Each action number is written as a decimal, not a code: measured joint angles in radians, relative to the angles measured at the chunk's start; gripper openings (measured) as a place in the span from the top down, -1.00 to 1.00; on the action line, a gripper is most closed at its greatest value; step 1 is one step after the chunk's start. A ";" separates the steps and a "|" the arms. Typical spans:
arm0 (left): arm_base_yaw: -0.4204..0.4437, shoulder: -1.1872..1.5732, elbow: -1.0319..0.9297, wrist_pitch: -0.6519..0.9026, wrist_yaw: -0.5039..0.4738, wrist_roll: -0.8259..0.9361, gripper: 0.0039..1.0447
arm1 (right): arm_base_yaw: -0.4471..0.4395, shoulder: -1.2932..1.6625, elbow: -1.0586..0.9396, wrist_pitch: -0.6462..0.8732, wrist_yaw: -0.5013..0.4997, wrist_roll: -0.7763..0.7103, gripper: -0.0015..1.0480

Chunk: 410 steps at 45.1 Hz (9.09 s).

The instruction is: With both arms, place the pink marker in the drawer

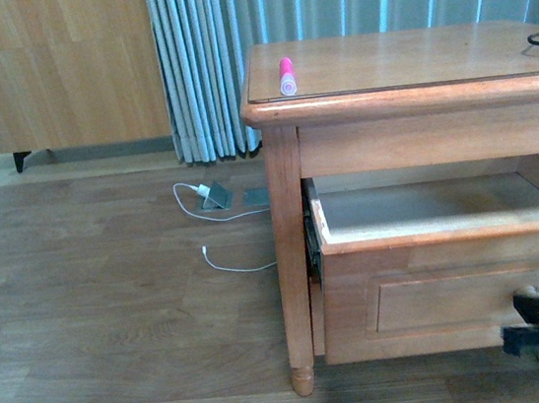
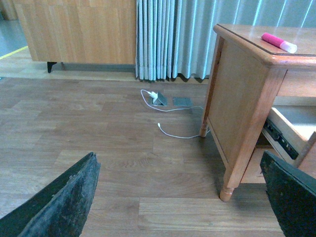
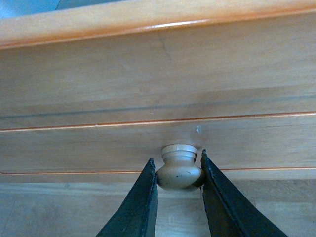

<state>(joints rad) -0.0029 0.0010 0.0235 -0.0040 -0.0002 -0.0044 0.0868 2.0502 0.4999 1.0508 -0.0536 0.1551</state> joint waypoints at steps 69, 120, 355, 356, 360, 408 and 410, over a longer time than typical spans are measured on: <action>0.000 0.000 0.000 0.000 0.000 0.000 -0.89 | -0.322 -1.632 -0.304 -1.118 -0.371 -0.081 -0.74; 0.000 0.000 0.000 0.000 0.000 0.000 -0.89 | -0.232 -1.743 -0.416 -0.830 -0.090 -0.149 -0.84; -0.571 1.918 1.154 0.436 -0.063 0.069 -0.88 | -0.232 -1.743 -0.416 -0.830 -0.089 -0.151 -0.84; -0.568 1.905 1.140 0.437 -0.068 0.066 -0.88 | -0.232 -1.743 -0.416 -0.830 -0.089 -0.151 -0.84; -0.548 1.812 1.048 0.445 -0.094 0.059 -0.89 | -0.232 -1.743 -0.416 -0.830 -0.090 -0.151 -0.84; 0.263 0.181 0.132 -0.010 0.067 -0.036 -0.71 | -0.232 -1.743 -0.416 -0.830 -0.089 -0.151 -0.84; 0.282 0.143 0.111 0.002 0.210 -0.023 -0.51 | -0.232 -1.743 -0.416 -0.830 -0.090 -0.151 -0.84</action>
<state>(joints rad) 0.2787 0.1440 0.1345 -0.0017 0.2100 -0.0269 -0.1448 0.3077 0.0837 0.2211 -0.1432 0.0044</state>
